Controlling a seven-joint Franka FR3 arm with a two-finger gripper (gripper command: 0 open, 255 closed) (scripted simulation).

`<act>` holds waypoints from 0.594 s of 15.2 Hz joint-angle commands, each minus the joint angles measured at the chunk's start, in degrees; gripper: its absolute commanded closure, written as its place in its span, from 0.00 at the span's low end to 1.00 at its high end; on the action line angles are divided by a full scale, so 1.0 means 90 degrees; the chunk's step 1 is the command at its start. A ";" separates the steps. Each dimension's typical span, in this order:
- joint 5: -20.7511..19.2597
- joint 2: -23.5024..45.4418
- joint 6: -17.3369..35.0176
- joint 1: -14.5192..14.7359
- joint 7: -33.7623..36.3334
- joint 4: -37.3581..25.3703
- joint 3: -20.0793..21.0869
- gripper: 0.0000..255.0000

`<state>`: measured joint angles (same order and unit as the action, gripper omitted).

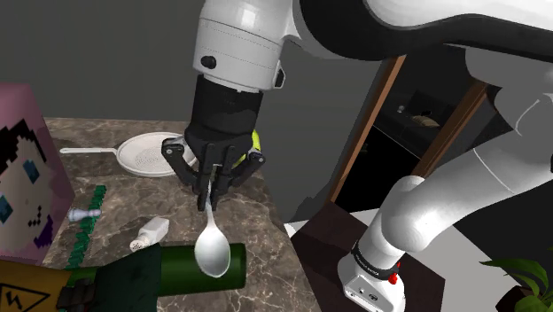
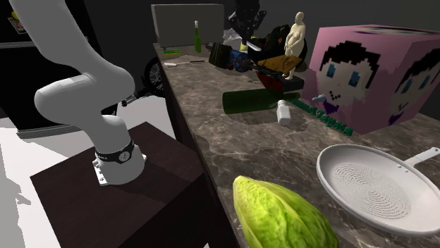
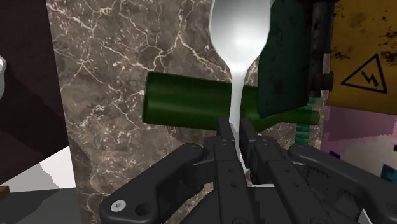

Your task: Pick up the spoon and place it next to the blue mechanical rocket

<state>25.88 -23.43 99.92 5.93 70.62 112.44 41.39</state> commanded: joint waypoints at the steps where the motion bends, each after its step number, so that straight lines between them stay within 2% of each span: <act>1: 0.0101 -0.0123 -0.0005 0.0109 0.0258 0.0010 0.0157 1.00; 9: 0.0322 -0.0241 0.0125 0.0380 0.1449 -0.0258 0.1091 1.00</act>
<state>28.31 -25.00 101.29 8.82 82.15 110.42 50.46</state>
